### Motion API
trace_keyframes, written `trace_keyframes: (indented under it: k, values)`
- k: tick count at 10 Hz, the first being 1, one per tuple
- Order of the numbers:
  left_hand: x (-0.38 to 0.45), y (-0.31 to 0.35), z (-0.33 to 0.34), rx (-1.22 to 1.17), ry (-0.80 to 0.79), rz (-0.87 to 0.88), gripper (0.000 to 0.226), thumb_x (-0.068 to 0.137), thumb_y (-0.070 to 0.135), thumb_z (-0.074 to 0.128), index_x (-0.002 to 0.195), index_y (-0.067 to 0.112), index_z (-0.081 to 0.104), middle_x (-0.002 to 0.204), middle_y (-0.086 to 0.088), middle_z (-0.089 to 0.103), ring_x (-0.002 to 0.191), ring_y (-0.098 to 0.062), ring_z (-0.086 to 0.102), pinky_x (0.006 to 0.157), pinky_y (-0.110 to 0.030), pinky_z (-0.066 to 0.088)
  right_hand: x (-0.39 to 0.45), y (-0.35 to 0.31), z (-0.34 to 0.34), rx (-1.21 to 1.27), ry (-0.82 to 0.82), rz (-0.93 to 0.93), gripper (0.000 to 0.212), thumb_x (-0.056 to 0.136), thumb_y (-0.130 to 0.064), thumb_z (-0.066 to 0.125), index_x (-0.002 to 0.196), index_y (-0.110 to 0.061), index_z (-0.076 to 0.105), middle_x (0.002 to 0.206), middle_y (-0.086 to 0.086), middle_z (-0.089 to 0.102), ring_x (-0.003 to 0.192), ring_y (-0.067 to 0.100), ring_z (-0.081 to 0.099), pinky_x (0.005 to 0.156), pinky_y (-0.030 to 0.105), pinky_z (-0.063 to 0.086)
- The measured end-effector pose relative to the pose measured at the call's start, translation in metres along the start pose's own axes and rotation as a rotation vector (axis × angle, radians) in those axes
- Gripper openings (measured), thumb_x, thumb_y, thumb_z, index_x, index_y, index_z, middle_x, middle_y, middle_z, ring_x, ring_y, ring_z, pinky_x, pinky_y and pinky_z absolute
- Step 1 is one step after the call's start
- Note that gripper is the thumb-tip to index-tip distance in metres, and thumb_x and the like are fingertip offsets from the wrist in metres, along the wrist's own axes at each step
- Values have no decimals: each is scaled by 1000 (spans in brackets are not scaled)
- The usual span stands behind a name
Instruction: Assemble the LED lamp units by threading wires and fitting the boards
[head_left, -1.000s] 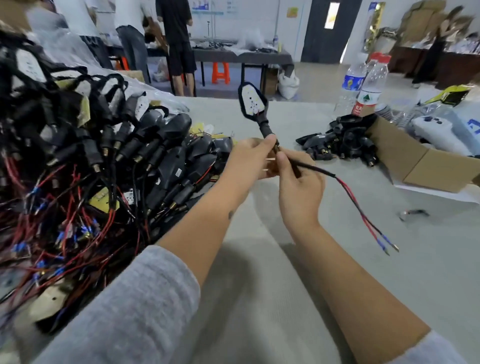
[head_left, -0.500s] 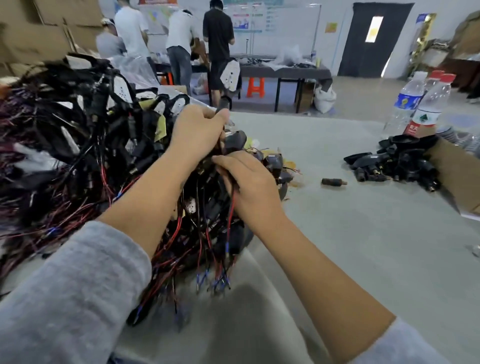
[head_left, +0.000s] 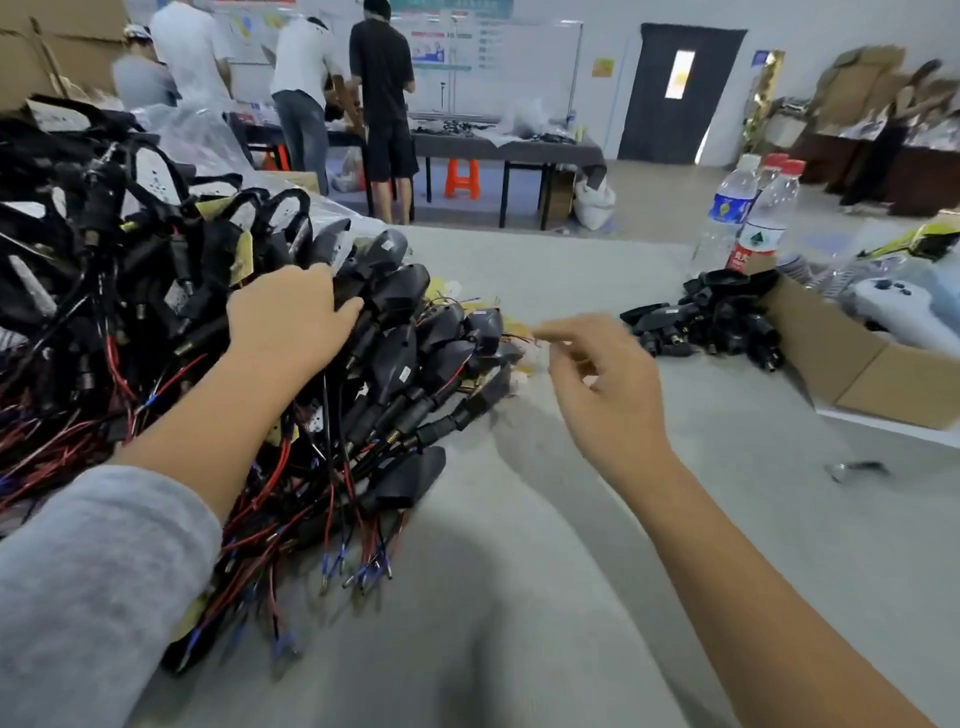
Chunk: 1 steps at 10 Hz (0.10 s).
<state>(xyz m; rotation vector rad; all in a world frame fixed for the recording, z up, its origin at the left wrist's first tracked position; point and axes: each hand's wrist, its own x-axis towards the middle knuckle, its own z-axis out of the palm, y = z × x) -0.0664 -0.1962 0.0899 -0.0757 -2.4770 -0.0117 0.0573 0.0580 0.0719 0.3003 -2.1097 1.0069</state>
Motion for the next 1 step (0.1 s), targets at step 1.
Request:
trace_keyframes:
  k: [1]
  values:
    - [-6,6,-5,35,68,59,38,88,38,62,105,5,54,103,-22,54,99,-42,51,61,-42,37,1,-2,-62,165,234,108,37,91,-3,52,91,-37,65,94,-11,65,78,3,62,74,17,47]
